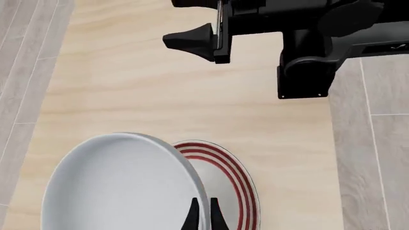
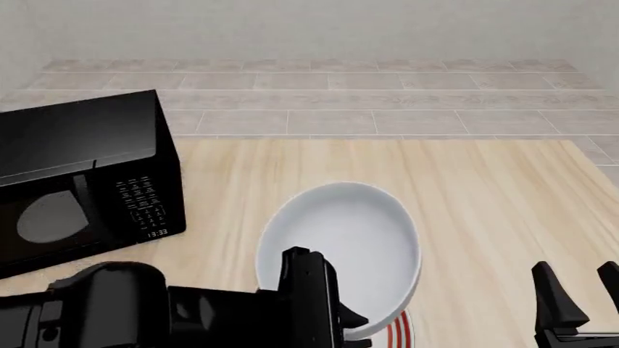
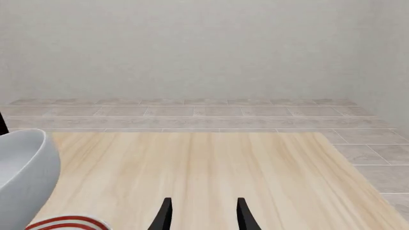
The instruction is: Pick up the white bowl and put it on the plate.
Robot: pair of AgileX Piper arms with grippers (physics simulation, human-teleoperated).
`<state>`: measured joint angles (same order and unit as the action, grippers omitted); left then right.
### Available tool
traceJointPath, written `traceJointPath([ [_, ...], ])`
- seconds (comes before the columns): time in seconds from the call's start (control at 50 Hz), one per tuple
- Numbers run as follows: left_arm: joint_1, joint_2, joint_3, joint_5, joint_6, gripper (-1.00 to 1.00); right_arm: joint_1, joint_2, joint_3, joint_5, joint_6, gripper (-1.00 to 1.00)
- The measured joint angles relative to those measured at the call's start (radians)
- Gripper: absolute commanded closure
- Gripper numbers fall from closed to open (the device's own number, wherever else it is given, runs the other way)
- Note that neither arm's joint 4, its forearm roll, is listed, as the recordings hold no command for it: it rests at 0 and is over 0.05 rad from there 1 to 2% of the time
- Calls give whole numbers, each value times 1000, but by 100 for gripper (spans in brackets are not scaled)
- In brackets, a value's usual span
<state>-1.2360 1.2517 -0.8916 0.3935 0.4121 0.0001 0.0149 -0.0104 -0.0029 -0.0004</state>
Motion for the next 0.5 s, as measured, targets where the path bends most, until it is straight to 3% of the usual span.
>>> traceJointPath([
  [0.5, -37, -1, 50, -35, -43, 100, 0, 0, 0, 0, 0, -100],
])
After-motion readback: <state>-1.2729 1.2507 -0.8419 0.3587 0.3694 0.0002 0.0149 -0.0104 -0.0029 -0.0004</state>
